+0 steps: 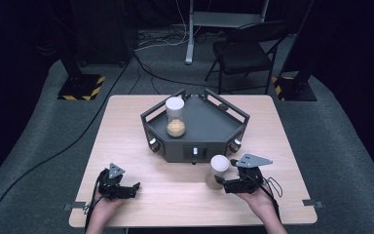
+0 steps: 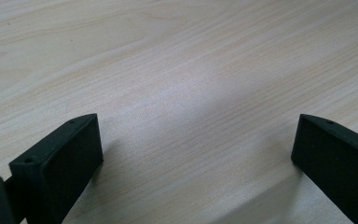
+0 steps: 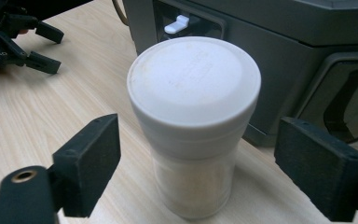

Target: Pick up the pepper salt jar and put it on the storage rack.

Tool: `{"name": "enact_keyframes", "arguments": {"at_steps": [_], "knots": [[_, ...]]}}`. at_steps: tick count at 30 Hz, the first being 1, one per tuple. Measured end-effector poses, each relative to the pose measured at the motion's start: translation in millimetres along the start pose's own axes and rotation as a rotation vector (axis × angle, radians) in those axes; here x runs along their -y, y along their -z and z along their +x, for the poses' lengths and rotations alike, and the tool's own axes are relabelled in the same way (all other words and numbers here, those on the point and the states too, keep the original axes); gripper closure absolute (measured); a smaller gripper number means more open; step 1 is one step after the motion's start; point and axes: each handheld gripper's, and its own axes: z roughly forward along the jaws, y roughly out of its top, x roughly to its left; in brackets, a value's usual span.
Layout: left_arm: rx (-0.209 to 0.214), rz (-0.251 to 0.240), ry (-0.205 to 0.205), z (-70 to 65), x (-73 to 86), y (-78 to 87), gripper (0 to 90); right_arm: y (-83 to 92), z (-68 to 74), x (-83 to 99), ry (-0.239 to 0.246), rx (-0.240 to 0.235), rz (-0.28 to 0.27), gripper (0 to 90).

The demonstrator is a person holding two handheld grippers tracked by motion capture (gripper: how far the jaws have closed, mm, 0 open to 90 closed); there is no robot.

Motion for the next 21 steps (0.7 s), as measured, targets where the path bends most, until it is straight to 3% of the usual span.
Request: {"name": "enact_keyframes", "arguments": {"at_steps": [7, 12, 14, 21], "knots": [[0.000, 0.000, 0.000, 0.0, 0.0, 0.0, 1.4, -10.9, -0.1, -2.7, 0.006, 0.008, 0.002, 19.3], [0.000, 0.000, 0.000, 0.0, 0.0, 0.0, 1.4, -18.0, -6.8, -3.9, -0.015, -0.022, -0.001, 23.2], [0.000, 0.000, 0.000, 0.0, 0.0, 0.0, 1.4, -20.4, -8.3, -4.5, -0.006, -0.043, -0.004, 30.6], [0.001, 0.001, -0.001, 0.2, -0.4, -0.2, 1.1, -20.8, -2.1, -12.7, 0.027, -0.026, 0.018, 32.3]]}}
